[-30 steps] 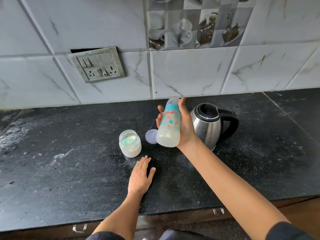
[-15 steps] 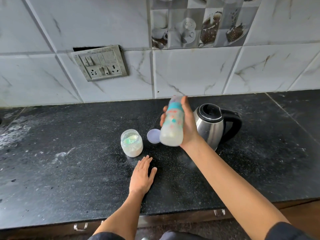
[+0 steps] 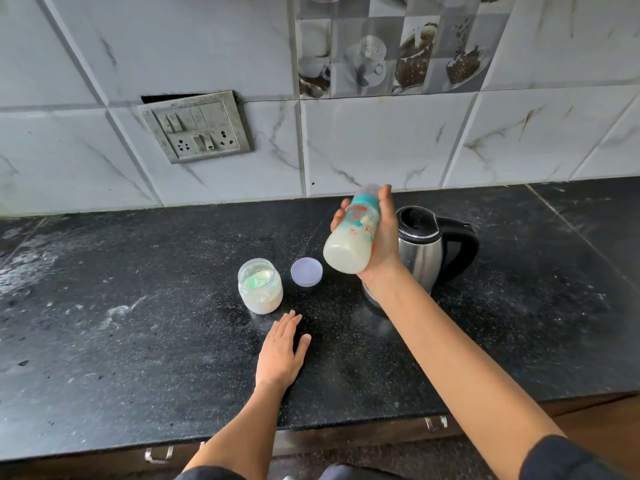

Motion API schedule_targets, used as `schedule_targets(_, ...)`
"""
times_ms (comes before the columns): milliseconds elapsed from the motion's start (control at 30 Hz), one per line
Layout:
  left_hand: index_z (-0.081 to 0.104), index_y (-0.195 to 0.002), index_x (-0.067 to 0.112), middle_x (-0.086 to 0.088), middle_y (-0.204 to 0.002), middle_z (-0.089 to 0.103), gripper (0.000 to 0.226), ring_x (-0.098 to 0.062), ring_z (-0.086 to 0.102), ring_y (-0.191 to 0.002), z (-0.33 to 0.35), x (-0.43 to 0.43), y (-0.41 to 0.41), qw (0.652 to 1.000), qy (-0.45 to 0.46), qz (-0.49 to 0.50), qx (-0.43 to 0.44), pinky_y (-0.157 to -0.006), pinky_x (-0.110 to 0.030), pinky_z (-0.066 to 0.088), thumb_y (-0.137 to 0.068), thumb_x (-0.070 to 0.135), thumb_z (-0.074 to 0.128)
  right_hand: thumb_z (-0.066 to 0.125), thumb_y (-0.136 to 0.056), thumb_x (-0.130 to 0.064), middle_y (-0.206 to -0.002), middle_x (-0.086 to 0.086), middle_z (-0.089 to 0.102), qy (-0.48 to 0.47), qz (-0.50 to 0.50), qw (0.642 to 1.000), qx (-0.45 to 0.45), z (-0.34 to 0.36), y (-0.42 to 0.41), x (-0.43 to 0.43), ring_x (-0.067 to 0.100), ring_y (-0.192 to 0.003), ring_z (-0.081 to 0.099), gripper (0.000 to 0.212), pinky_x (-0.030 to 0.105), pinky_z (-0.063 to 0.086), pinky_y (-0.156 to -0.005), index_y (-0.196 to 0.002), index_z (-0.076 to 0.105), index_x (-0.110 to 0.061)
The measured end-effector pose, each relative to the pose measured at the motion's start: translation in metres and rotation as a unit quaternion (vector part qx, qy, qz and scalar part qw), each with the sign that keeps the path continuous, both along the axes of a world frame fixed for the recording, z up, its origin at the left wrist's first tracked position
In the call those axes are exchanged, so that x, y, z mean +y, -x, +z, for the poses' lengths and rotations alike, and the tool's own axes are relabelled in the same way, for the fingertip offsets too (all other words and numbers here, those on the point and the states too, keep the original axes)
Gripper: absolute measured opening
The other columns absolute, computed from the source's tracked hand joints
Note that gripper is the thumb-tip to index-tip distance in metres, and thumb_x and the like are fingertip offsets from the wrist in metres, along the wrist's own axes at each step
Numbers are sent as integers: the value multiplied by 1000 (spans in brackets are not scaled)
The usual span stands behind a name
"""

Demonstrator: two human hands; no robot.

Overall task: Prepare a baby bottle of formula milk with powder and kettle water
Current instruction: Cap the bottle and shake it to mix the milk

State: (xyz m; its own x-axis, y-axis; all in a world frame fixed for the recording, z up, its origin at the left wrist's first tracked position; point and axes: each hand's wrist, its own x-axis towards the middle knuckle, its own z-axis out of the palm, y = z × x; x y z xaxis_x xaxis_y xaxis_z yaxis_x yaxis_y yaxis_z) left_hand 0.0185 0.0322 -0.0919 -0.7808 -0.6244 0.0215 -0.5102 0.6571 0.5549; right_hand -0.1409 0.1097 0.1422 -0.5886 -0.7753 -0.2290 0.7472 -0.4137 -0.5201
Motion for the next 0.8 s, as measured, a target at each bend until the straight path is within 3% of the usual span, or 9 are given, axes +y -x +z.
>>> schedule_targets(133, 37, -143, 24, 9, -153, 28, 50, -8, 18, -143, -1, -1, 0, 1000, -3, -3, 3, -118, -25, 12, -97, 44, 41, 43, -84, -57, -69, 0, 60, -13, 37, 996, 77, -4, -14, 4, 16, -50, 58, 49, 23, 51, -49, -68, 74, -24)
schedule_targets(300, 36, -143, 25, 9, -154, 27, 51, -8, 18, -143, -1, 0, 0, 1000, -2, -2, -2, -118, -25, 12, -97, 46, 40, 45, -86, -61, -64, 1, 59, 20, 0, 1000, 23, 5, -3, 2, 14, -49, 59, 60, 22, 51, -50, -62, 68, -12)
schedule_targets(433, 36, -143, 25, 9, -154, 27, 51, -8, 18, -143, -1, -1, 0, 1000, -2, -1, -1, -118, -25, 12, -97, 46, 40, 48, -78, -57, -69, 2, 59, -7, 9, 996, 94, 8, -9, -1, 17, -50, 59, 40, 25, 51, -49, -85, 66, -22)
schedule_targets(533, 36, -144, 25, 9, -154, 27, 51, -8, 18, -143, -1, 0, 0, 1000, -3, -2, -3, -118, -25, 11, -97, 46, 40, 44, -88, -61, -62, 1, 57, 7, -4, 999, 48, 13, -1, -2, 15, -49, 59, 58, 22, 51, -50, -66, 65, -11)
schedule_targets(600, 36, -144, 25, 9, -154, 27, 51, -8, 18, -143, -1, -1, -1, 1000, -5, -1, -2, -117, -24, 11, -97, 45, 40, 41, -88, -60, -65, 0, 58, 12, 15, 998, 63, 8, -5, -1, 14, -49, 58, 59, 21, 50, -50, -61, 70, -16)
schedule_targets(667, 36, -143, 25, 9, -154, 28, 51, -8, 18, -143, -2, -1, -1, 1000, -5, -1, -2, -117, -24, 11, -97, 46, 41, 42, -81, -59, -67, -1, 59, -4, 25, 995, 95, 5, -14, 0, 14, -49, 58, 52, 22, 50, -50, -59, 73, -24)
schedule_targets(800, 36, -144, 26, 10, -154, 27, 51, -7, 17, -143, -1, -1, 0, 1000, -5, -1, -3, -117, -23, 9, -97, 46, 40, 43, -88, -61, -61, 1, 58, 8, -2, 999, 43, 15, -2, -4, 14, -48, 59, 59, 21, 51, -49, -65, 63, -10)
